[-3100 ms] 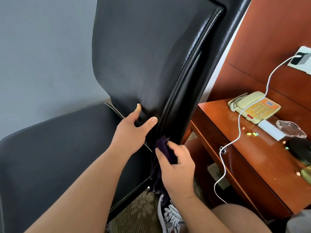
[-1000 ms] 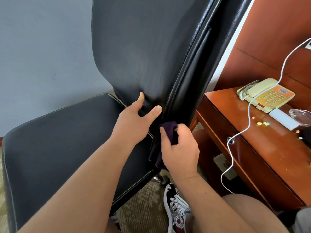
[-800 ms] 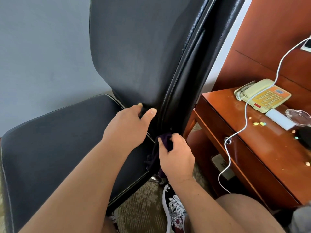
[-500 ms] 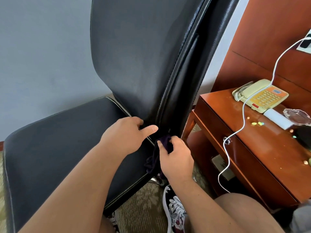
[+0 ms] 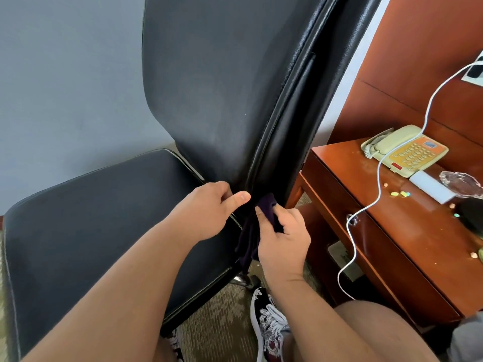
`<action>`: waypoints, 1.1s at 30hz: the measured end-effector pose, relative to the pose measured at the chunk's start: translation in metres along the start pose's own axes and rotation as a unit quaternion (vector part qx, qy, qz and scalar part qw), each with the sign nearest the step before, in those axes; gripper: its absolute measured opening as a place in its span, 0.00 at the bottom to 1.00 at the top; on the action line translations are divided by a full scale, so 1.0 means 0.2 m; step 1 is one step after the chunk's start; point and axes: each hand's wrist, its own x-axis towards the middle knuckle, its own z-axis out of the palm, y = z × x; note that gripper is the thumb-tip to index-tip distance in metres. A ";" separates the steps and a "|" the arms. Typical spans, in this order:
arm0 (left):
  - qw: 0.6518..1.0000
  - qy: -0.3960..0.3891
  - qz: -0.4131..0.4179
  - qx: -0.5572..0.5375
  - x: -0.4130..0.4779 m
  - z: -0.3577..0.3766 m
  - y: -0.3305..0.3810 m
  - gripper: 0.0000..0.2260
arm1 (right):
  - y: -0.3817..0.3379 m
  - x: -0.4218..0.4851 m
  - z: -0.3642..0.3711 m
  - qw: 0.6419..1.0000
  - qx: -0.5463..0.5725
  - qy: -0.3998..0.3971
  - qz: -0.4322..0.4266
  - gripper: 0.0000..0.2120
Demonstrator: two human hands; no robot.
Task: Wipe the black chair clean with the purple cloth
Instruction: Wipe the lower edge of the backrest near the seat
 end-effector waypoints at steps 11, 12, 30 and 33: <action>1.000 0.022 0.007 -0.003 0.00 0.02 0.00 0.25 | 0.01 -0.06 0.06 0.954 0.097 -0.007 0.282 0.06; 1.000 0.023 0.008 -0.001 0.01 0.02 0.00 0.24 | -0.02 -0.04 0.06 0.954 0.115 0.005 0.278 0.07; 0.999 0.026 0.008 -0.020 0.03 0.03 0.01 0.23 | 0.03 -0.07 0.07 0.967 0.077 -0.011 0.242 0.04; 0.999 0.033 0.007 -0.020 0.03 0.03 0.01 0.22 | -0.01 -0.06 0.06 0.969 0.071 -0.018 0.236 0.04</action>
